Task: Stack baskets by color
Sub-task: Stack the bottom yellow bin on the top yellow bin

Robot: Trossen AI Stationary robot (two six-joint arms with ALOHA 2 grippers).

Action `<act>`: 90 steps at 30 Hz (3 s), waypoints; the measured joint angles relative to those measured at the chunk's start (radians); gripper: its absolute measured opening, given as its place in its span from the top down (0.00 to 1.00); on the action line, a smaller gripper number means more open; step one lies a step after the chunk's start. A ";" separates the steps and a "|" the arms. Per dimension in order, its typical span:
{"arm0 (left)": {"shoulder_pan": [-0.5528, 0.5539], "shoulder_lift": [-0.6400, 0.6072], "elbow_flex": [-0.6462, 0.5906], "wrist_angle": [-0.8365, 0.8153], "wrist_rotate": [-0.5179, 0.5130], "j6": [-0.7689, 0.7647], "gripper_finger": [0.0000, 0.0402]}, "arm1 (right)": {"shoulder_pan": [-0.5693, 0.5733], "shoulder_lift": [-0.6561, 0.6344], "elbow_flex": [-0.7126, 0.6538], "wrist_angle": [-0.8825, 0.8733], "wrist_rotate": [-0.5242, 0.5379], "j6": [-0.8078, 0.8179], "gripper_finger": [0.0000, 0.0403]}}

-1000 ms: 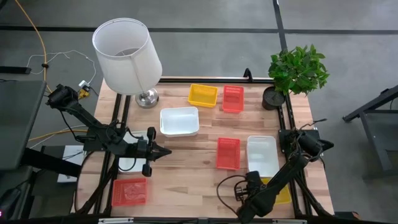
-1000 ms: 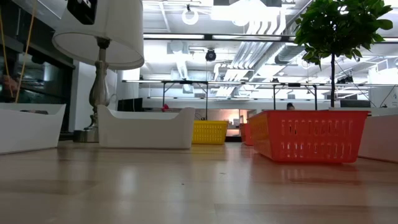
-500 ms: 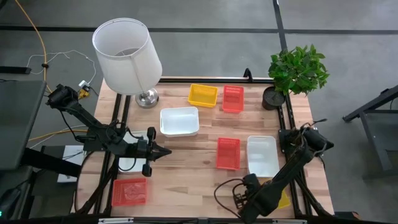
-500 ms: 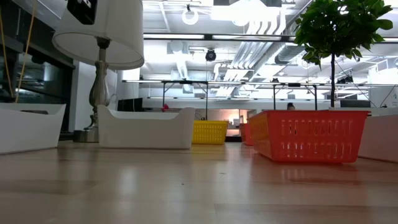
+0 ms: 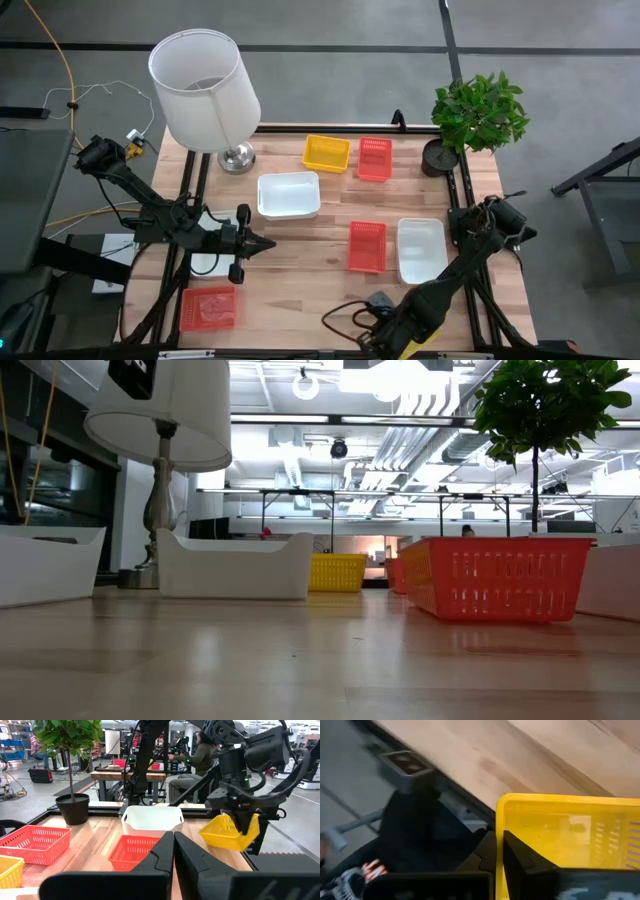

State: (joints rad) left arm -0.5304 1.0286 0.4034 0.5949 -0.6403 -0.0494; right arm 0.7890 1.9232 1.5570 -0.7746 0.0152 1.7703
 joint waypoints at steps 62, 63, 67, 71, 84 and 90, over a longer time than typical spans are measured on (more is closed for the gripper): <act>0.000 -0.026 0.000 -0.030 -0.082 0.018 1.00 | -0.840 -0.023 0.001 0.392 0.881 -1.184 1.00; 0.000 -0.026 0.000 -0.031 -0.082 0.018 1.00 | -0.840 -0.017 0.001 0.398 0.885 -1.170 1.00; -0.001 -0.026 0.000 -0.032 -0.082 0.000 1.00 | -0.840 0.014 0.001 0.400 0.868 -1.106 1.00; -0.001 -0.026 0.000 -0.032 -0.082 -0.001 1.00 | -0.841 0.046 0.001 0.423 0.865 -1.097 1.00; 0.000 -0.026 0.000 -0.045 -0.082 0.000 1.00 | -0.865 0.056 0.001 0.334 0.853 -1.016 1.00; 0.000 -0.026 0.000 -0.045 -0.082 0.000 1.00 | -0.868 0.055 0.001 0.305 0.844 -1.010 1.00</act>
State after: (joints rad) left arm -0.5308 1.0031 0.4034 0.5495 -0.7219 -0.0494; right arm -0.0788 1.9785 1.5578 -0.4693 0.8588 0.7601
